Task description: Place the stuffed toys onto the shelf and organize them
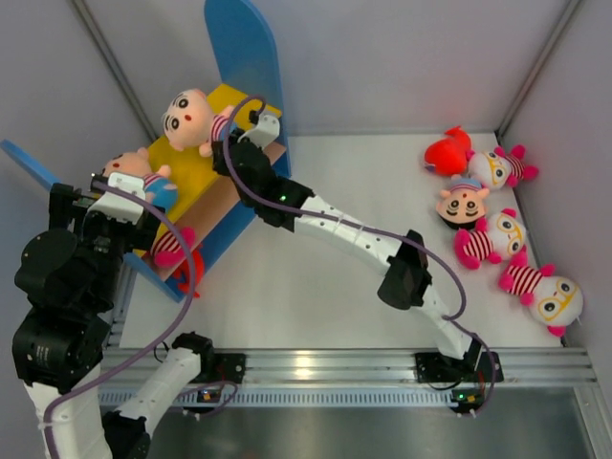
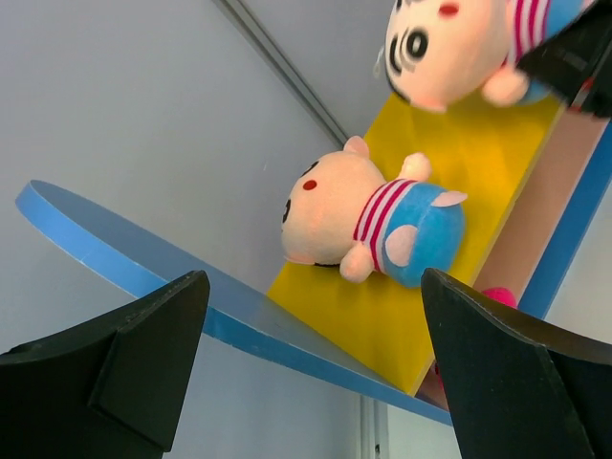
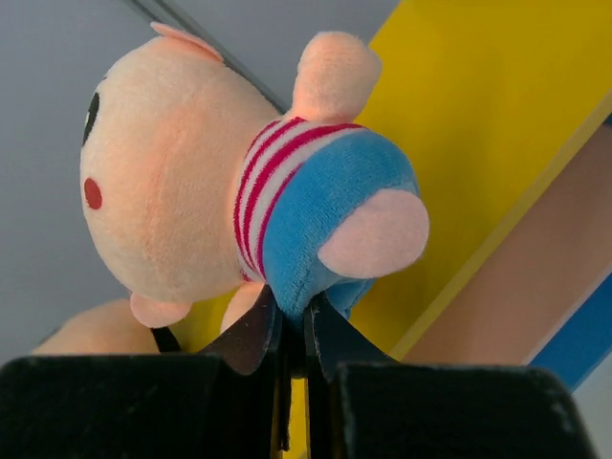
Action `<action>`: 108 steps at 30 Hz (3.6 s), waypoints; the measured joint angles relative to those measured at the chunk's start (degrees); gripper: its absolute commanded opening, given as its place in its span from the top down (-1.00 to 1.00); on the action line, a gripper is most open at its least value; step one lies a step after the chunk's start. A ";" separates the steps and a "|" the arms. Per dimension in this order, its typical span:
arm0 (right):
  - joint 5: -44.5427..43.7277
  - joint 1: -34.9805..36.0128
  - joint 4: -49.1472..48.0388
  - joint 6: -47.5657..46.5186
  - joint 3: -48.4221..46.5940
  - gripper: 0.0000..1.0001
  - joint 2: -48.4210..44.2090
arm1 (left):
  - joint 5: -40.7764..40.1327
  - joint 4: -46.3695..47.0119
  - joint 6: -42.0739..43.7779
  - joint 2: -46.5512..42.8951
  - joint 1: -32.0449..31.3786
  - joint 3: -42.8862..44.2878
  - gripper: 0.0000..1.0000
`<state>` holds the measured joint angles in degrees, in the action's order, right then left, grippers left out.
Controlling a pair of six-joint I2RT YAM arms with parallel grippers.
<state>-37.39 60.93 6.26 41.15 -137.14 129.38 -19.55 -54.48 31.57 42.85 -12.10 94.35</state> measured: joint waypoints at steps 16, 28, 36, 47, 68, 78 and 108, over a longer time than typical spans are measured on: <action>-0.76 2.49 -0.92 6.73 -1.27 0.28 4.94 | 0.39 -0.02 -0.13 0.04 -2.25 0.00 -0.97; 3.96 3.21 -3.69 7.32 -0.90 -0.28 4.79 | 0.37 -0.04 -0.07 0.92 -2.25 0.09 -0.97; 7.15 3.76 -5.40 0.26 16.50 -0.36 -9.31 | 0.33 -0.07 0.11 1.55 -2.19 0.07 -0.97; 18.49 -16.63 -6.84 -5.14 59.89 -0.48 -54.88 | 6.78 -0.55 1.36 8.57 -2.16 2.82 -0.84; 26.16 -68.11 20.94 -19.98 61.40 -0.64 -32.54 | 6.84 4.92 -2.05 48.28 -3.28 15.56 -0.94; 25.99 -68.48 21.27 -24.20 60.08 -0.21 -24.85 | 5.49 9.14 1.51 45.48 -3.37 10.58 -0.17; 48.85 -51.76 18.32 -53.92 67.89 0.95 -36.89 | 11.58 10.91 6.34 36.57 -1.05 2.99 -0.36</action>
<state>11.46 9.17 24.58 -12.78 -69.25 92.49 -7.97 -43.57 37.91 79.42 -13.15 97.34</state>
